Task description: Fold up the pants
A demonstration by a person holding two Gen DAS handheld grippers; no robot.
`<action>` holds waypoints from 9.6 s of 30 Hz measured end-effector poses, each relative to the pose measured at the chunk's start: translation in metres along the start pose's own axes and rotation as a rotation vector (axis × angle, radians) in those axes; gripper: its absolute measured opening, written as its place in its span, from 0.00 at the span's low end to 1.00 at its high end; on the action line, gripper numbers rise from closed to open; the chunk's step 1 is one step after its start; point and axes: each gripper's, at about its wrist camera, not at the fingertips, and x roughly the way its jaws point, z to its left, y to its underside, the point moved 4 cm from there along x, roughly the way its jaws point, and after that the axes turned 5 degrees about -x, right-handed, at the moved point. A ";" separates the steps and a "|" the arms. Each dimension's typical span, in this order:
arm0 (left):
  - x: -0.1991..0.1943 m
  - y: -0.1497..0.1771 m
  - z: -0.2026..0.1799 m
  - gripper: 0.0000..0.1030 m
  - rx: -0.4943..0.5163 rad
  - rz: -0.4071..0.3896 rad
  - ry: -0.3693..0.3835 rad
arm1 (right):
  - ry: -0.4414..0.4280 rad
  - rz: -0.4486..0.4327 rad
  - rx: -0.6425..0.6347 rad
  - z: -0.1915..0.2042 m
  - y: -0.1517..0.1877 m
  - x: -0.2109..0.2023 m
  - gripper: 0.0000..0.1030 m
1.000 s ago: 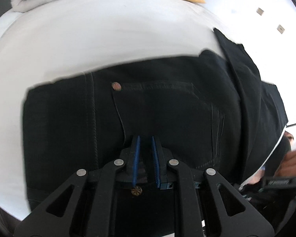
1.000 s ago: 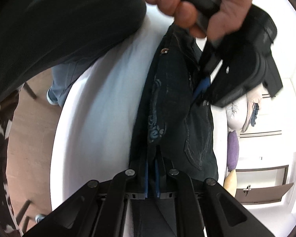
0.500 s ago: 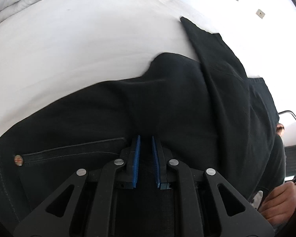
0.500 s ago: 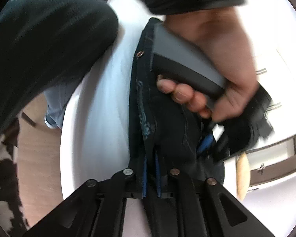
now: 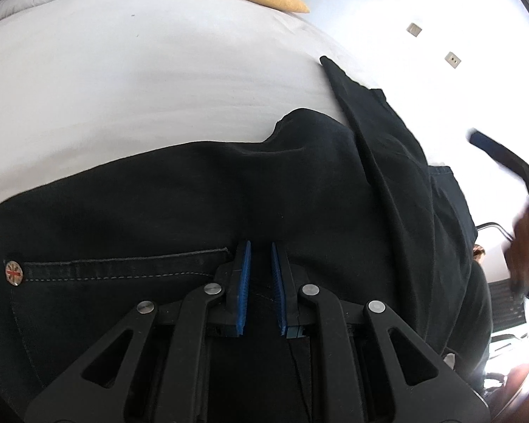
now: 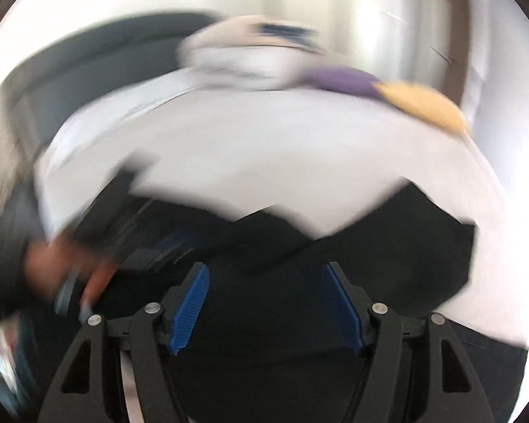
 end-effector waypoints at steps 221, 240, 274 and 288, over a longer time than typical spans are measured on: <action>0.033 0.082 -0.148 0.13 0.159 0.128 0.308 | -0.299 -0.067 1.244 -0.165 0.253 -0.077 0.02; 0.002 0.035 -0.135 0.13 0.141 0.041 0.284 | -0.148 -0.078 1.041 -0.160 0.225 -0.146 0.44; 0.047 -0.061 -0.026 0.13 -0.025 -0.006 0.143 | 0.009 -0.401 1.338 -0.367 0.226 -0.106 0.00; 0.044 0.010 -0.112 0.13 0.056 0.055 0.176 | -0.425 -0.051 0.956 -0.142 0.150 0.004 0.10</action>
